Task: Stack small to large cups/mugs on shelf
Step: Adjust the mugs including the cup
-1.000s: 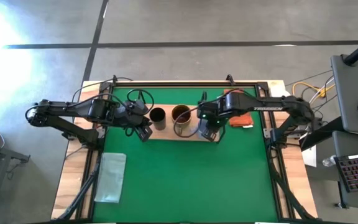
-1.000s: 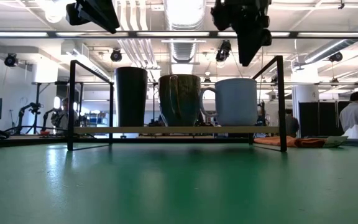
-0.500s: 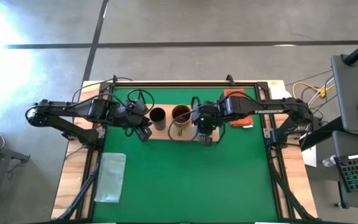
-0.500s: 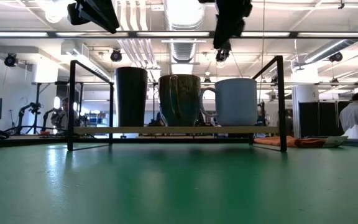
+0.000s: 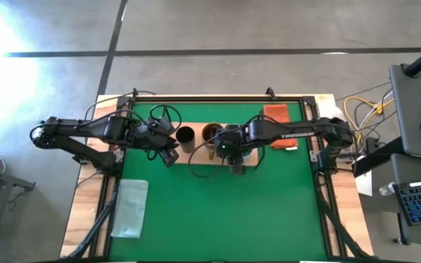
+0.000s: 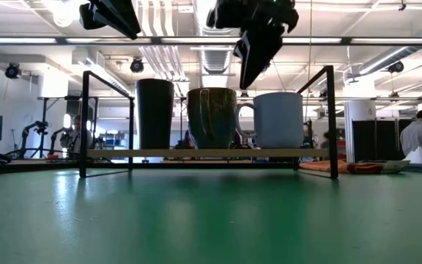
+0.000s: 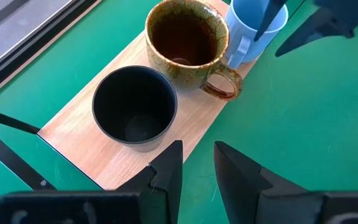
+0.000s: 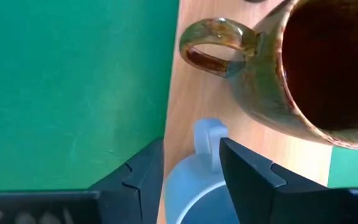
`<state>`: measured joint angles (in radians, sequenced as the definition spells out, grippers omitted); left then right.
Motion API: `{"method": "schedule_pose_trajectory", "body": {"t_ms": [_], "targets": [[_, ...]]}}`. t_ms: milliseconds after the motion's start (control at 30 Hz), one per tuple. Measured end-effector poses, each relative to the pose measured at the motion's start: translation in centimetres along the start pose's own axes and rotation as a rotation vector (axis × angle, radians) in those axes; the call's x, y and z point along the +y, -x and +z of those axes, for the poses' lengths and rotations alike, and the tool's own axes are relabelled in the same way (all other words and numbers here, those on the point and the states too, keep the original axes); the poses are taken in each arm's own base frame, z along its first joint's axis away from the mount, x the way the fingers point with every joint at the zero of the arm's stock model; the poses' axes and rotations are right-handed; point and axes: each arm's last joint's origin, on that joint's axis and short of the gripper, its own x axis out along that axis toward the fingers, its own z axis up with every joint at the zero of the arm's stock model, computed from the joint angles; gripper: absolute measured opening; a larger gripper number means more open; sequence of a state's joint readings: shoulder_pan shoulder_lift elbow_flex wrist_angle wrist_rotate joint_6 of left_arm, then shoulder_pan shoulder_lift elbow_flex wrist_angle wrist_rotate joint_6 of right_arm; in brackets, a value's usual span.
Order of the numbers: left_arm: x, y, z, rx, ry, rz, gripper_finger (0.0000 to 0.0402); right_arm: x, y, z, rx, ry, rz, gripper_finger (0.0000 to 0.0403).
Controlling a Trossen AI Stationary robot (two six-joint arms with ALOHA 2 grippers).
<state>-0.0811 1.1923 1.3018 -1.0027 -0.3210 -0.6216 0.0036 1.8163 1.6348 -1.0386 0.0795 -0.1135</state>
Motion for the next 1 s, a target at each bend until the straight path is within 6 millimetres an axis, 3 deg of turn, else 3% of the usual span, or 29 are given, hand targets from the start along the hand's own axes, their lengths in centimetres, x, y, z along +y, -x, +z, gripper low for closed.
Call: {"method": "schedule_pose_trajectory", "body": {"t_ms": [1000], "targets": [[0.0, 0.0, 0.0, 0.001, -0.001, 0.001, 0.0077, -1.6, -2.2, -1.0, 0.062, 0.031, -0.028, 0.0152]]}}
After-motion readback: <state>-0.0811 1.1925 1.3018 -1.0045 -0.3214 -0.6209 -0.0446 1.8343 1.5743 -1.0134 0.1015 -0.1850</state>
